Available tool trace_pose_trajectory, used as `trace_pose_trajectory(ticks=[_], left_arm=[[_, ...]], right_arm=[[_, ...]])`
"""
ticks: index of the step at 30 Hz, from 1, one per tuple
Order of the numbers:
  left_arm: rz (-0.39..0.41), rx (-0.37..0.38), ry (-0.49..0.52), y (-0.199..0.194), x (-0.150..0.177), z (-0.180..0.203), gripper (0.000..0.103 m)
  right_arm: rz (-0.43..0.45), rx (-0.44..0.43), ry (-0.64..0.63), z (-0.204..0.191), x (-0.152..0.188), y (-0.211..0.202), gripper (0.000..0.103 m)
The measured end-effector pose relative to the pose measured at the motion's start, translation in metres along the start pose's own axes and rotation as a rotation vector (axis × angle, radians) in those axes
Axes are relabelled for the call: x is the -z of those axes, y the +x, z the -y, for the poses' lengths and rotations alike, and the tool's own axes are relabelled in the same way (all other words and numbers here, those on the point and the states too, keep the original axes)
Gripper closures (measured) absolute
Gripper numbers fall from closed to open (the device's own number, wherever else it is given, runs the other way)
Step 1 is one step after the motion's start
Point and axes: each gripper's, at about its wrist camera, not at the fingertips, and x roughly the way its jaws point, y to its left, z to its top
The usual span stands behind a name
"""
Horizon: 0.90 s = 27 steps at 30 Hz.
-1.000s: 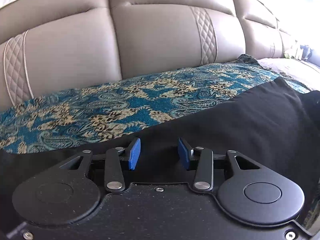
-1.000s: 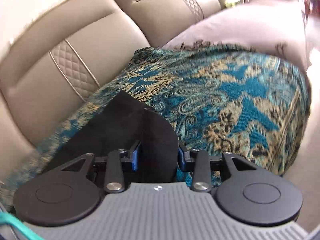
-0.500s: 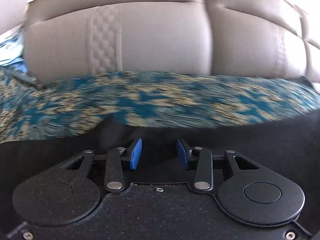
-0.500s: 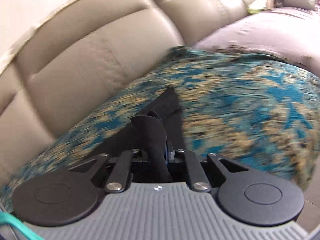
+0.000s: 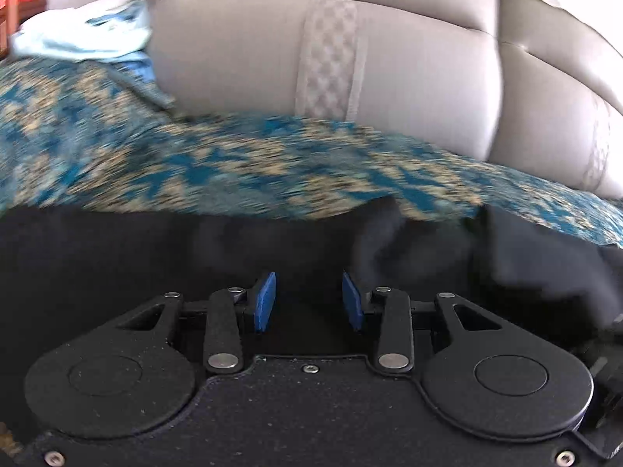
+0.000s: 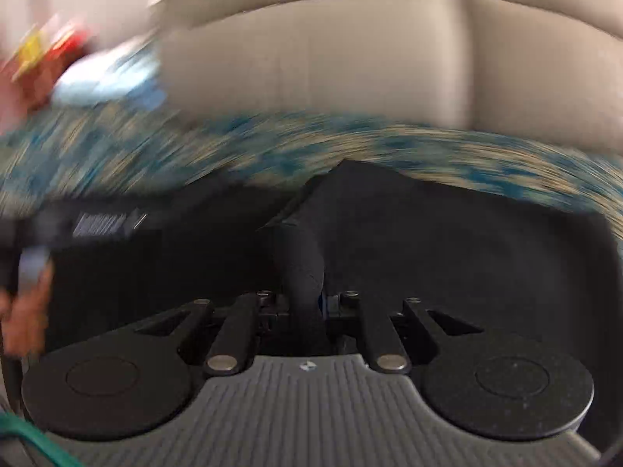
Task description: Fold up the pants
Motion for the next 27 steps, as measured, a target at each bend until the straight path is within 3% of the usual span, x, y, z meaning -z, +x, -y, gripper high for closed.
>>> trace_pose_trajectory(ticks=[5,10,13,15,17,22,27], left_arm=[[-0.005,-0.018,-0.025,-0.025,0.012,-0.033,0.065],[0.000,0.005,0.001,-0.041,0.021,-0.036,0.062],[0.009,0.038,0.009,-0.047,0.022,-0.028,0.061],[0.023,0.059,0.020,-0.053,0.021,-0.022,0.060],[0.035,0.077,0.029,-0.055,0.019,-0.016,0.059],[0.052,0.131,0.068,-0.064,0.022,0.003,0.058],[0.059,0.165,0.122,-0.068,0.033,0.026,0.058]], right_arm=[[0.002,-0.042,-0.189,-0.067,0.011,0.006,0.088],[0.027,-0.015,-0.256,-0.080,0.018,0.003,0.083],[0.030,-0.044,-0.264,-0.079,0.021,0.000,0.067],[0.033,-0.076,-0.262,-0.079,0.025,-0.002,0.044],[0.033,-0.126,-0.261,-0.078,0.031,-0.007,0.034],[0.042,-0.207,-0.295,-0.076,0.057,-0.030,0.026],[0.093,-0.194,-0.233,-0.063,0.075,-0.055,0.023]])
